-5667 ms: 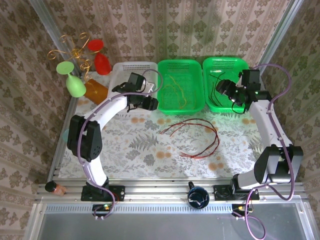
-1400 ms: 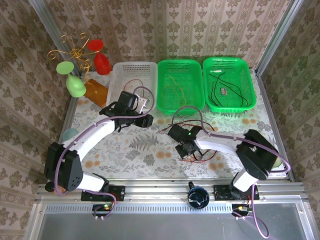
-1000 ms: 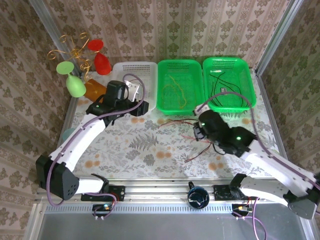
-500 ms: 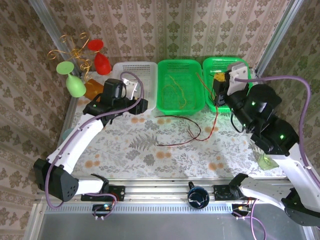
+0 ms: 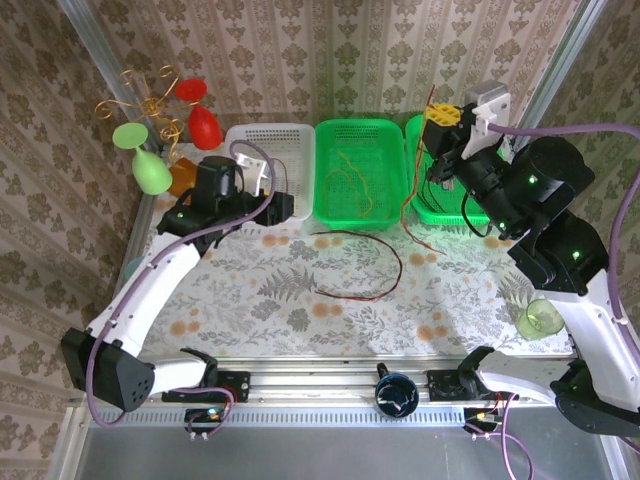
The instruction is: Untangle the cables
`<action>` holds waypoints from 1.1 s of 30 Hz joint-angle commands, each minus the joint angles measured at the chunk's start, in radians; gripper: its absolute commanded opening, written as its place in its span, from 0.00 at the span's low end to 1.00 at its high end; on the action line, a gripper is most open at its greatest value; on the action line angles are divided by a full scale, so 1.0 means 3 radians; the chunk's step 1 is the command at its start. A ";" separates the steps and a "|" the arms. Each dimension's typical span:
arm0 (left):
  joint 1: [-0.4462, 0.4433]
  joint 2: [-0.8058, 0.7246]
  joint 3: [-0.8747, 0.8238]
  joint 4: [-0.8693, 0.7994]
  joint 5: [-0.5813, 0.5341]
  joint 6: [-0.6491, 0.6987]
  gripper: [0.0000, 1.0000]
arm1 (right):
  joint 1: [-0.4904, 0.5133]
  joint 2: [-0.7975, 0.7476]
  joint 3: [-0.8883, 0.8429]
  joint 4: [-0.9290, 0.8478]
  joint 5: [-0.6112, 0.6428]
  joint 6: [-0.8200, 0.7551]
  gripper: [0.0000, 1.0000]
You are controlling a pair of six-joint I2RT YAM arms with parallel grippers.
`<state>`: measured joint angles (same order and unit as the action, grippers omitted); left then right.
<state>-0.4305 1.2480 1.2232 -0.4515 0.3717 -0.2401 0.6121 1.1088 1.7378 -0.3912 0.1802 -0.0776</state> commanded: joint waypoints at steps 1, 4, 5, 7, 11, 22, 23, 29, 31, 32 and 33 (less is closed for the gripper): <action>0.0073 -0.0085 0.0106 0.0411 0.0366 -0.0299 0.66 | -0.0010 0.0062 0.0138 0.0232 -0.0182 0.0114 0.00; 0.0062 -0.0074 0.0206 0.0551 0.0517 -0.0395 0.68 | -0.0010 0.0134 0.0162 0.0320 -0.0233 0.0187 0.00; 0.0065 -0.0078 0.0205 0.0653 0.0566 -0.0461 0.68 | -0.0010 0.0175 0.0164 0.0345 -0.0271 0.0229 0.00; 0.0056 -0.0107 0.0142 0.0931 0.0661 -0.0546 0.69 | -0.0010 0.0240 0.0162 0.0385 -0.0351 0.0298 0.00; 0.0044 -0.0156 -0.0087 0.1505 0.0748 -0.0687 0.72 | -0.0010 0.0345 0.0048 0.0541 -0.0432 0.0445 0.00; -0.0061 0.0100 -0.0473 0.3549 0.1198 -0.1657 0.74 | -0.0014 0.0357 -0.0572 0.1013 -0.0619 0.1001 0.00; -0.0063 0.0154 -0.0435 0.3620 0.1245 -0.1699 0.74 | -0.0014 0.0347 -0.0628 0.1041 -0.0652 0.1037 0.00; -0.0296 0.0438 -0.0195 0.3928 0.1456 -0.1935 0.74 | -0.0015 0.0308 -0.0824 0.1100 -0.0788 0.1146 0.00; -0.0331 0.0525 -0.0164 0.4091 0.1475 -0.2088 0.74 | -0.0018 0.0313 -0.0848 0.1112 -0.0900 0.1164 0.00; -0.0339 0.0575 -0.0157 0.4180 0.1484 -0.2178 0.73 | -0.0019 0.0308 -0.0870 0.1129 -0.0958 0.1171 0.00; -0.0344 0.0614 -0.0146 0.4265 0.1495 -0.2256 0.73 | -0.0028 0.0303 -0.0895 0.1159 -0.1004 0.1185 0.00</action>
<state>-0.5274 1.4117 1.1381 0.6773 0.7734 -0.8127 0.6102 1.2293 1.4853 -0.1097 -0.0570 0.2466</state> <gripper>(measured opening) 0.729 0.059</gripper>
